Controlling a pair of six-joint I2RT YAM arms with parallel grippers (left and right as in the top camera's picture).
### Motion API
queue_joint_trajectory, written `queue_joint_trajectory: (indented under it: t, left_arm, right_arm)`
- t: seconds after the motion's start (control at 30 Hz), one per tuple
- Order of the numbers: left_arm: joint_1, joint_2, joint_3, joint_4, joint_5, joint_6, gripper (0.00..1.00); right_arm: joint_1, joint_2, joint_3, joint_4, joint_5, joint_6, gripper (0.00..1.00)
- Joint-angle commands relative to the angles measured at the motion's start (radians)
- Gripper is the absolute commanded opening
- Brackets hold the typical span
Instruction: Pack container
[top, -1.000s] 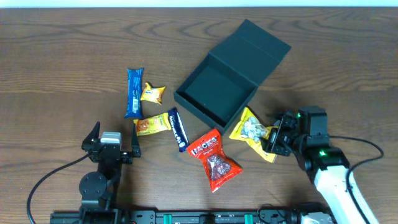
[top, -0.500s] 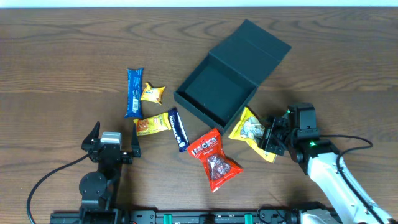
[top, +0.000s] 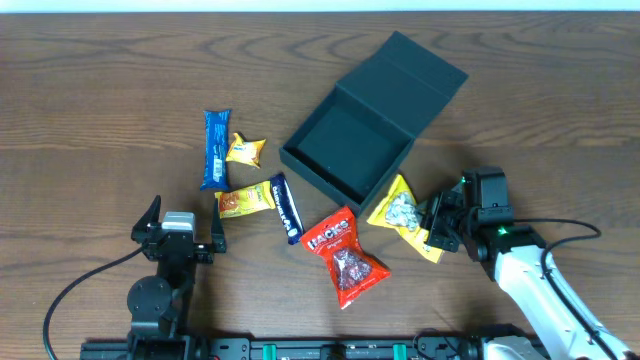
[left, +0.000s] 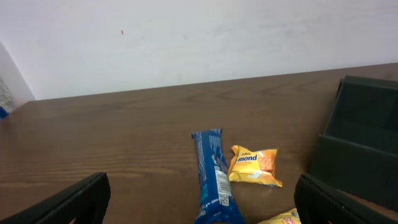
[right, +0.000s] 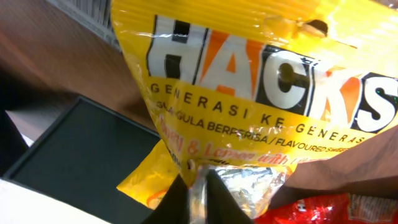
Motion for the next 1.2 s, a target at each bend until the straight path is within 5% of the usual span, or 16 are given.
queue_joint_trajectory:
  t: [0.0,0.33,0.7,1.17]
  left_arm:
    - [0.003,-0.006,-0.016,-0.050,-0.019,-0.005,0.96]
    - [0.003,-0.006,-0.016,-0.050,-0.019,-0.005,0.95]
    - [0.003,-0.006,-0.016,-0.050,-0.019,-0.005,0.96]
    - [0.003,-0.006,-0.016,-0.049,-0.019,-0.005,0.95]
  right_arm:
    - [0.007,0.005,-0.003,-0.009,0.022,-0.026,0.01]
    - [0.008,0.005,-0.003,-0.004,0.015,-0.053,0.01]
    - [0.008,-0.076,0.031,0.001,0.027,-0.237,0.02]
    - [0.008,-0.103,0.362,-0.404,0.145,-0.518,0.02]
